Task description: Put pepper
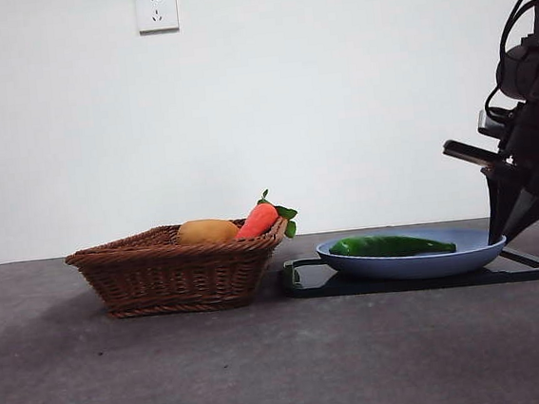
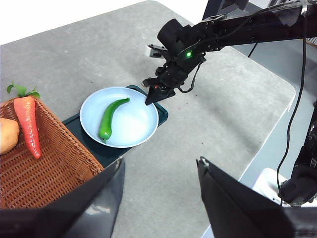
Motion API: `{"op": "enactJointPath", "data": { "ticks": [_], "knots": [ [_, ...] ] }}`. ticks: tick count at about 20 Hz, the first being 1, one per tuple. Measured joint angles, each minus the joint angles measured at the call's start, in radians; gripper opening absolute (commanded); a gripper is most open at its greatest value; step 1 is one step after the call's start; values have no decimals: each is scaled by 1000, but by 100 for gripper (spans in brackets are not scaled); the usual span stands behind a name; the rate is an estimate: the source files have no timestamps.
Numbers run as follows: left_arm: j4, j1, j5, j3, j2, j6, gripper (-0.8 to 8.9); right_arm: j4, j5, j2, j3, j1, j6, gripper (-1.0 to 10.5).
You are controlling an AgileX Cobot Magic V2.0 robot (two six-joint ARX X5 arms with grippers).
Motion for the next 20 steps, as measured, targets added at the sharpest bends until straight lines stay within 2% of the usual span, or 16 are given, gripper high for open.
{"op": "enactJointPath", "data": {
  "ticks": [2, 5, 9, 15, 20],
  "knots": [
    [-5, 0, 0, 0, 0, 0, 260, 0, 0, 1, 0, 0, -5, 45],
    [-6, 0, 0, 0, 0, 0, 260, -2, 0, 1, 0, 0, -16, 170],
    [-7, 0, 0, 0, 0, 0, 260, -53, 1, -39, 0, 0, -32, 185],
    [-13, 0, 0, 0, 0, 1, 258, -234, -3, -357, 0, -1, -115, 184],
    [-13, 0, 0, 0, 0, 19, 258, -452, -4, -706, 0, 71, -148, 181]
  ]
}}
